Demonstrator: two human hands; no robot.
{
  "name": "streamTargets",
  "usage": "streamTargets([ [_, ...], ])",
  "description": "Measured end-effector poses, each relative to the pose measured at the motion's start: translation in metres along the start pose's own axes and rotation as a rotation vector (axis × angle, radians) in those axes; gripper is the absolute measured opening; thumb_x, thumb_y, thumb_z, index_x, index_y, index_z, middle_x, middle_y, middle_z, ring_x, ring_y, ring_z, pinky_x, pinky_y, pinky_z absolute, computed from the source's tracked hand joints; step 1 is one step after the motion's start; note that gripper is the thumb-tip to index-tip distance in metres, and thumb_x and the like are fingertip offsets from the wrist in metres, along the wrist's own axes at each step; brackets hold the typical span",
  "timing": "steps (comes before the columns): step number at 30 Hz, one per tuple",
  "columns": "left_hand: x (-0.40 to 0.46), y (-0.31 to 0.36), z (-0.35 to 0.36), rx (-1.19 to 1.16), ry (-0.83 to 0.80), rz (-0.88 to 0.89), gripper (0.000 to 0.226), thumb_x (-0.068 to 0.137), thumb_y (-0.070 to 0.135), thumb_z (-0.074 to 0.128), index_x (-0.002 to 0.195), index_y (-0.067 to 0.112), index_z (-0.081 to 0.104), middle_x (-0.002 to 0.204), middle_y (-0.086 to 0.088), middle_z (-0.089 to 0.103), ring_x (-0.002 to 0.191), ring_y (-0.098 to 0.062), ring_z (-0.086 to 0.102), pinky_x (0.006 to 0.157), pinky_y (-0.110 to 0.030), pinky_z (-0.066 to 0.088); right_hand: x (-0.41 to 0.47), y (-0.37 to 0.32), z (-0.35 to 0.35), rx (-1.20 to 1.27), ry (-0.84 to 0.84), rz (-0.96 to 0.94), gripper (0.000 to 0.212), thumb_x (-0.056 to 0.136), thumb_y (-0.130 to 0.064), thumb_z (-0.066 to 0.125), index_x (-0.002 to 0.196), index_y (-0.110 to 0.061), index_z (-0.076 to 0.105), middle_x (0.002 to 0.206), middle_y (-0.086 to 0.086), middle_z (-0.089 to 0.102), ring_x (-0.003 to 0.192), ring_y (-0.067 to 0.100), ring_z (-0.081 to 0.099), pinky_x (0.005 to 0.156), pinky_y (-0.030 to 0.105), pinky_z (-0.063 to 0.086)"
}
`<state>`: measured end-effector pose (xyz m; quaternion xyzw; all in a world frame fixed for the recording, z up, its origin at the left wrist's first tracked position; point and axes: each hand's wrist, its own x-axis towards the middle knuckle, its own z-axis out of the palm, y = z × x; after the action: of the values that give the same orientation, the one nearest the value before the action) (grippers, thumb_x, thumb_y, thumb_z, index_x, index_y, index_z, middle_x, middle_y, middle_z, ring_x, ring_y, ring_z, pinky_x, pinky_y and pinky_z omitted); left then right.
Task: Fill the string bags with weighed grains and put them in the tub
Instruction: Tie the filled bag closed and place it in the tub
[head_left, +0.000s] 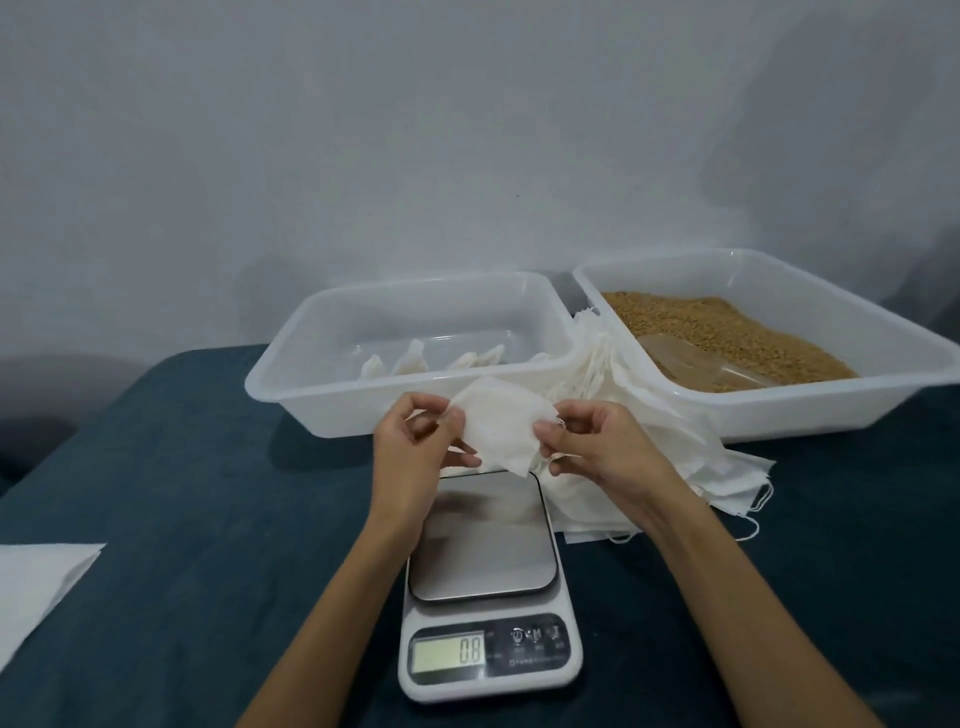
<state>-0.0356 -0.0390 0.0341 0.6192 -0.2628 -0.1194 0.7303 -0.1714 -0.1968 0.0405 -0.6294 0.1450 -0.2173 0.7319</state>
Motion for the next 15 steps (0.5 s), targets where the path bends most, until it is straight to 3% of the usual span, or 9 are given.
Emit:
streamTargets([
  [2, -0.001, -0.002, 0.0, 0.142, 0.069, 0.117, 0.025, 0.092, 0.003, 0.074, 0.105, 0.019, 0.061, 0.097, -0.002, 0.068, 0.077, -0.013, 0.065, 0.067, -0.028, 0.058, 0.001, 0.001, 0.002, 0.018, 0.056, -0.013, 0.012, 0.084, -0.017, 0.079, 0.073, -0.015, 0.073, 0.068, 0.008, 0.064, 0.063, 0.015, 0.062, 0.058, 0.024, 0.055],
  [4, -0.002, -0.001, 0.001, 0.238, 0.061, 0.229, 0.029, 0.089, 0.006, 0.078, 0.1, 0.026, 0.062, 0.09, 0.011, 0.064, 0.076, -0.01, 0.059, 0.07, -0.025, 0.054, 0.001, 0.002, 0.005, 0.035, 0.095, -0.032, 0.018, 0.08, -0.024, 0.081, 0.074, -0.013, 0.067, 0.067, 0.007, 0.062, 0.061, 0.015, 0.061, 0.058, 0.027, 0.057],
  [9, -0.014, 0.002, 0.011, 0.246, -0.246, 0.272, 0.016, 0.089, 0.004, 0.077, 0.088, 0.018, 0.07, 0.085, 0.001, 0.07, 0.077, -0.02, 0.066, 0.071, -0.034, 0.056, 0.003, 0.008, 0.014, -0.081, 0.135, -0.122, 0.028, 0.088, -0.022, 0.077, 0.063, -0.02, 0.064, 0.061, 0.0, 0.059, 0.06, 0.011, 0.057, 0.064, 0.03, 0.058],
  [13, -0.018, 0.003, 0.015, 0.3, -0.281, 0.28, 0.017, 0.089, 0.0, 0.072, 0.086, 0.016, 0.071, 0.088, 0.001, 0.07, 0.082, -0.023, 0.066, 0.075, -0.04, 0.056, 0.0, 0.007, 0.019, -0.068, 0.076, -0.172, 0.017, 0.09, -0.019, 0.074, 0.076, -0.011, 0.068, 0.066, 0.002, 0.065, 0.065, 0.014, 0.063, 0.074, 0.038, 0.06],
  [15, -0.018, 0.003, 0.014, 0.294, -0.255, 0.272, 0.011, 0.09, 0.008, 0.073, 0.085, 0.017, 0.07, 0.088, 0.003, 0.07, 0.081, -0.02, 0.067, 0.072, -0.035, 0.056, -0.003, 0.005, 0.02, -0.049, -0.001, -0.187, 0.01, 0.094, -0.014, 0.07, 0.094, -0.005, 0.073, 0.084, 0.01, 0.072, 0.079, 0.021, 0.07, 0.079, 0.037, 0.06],
])
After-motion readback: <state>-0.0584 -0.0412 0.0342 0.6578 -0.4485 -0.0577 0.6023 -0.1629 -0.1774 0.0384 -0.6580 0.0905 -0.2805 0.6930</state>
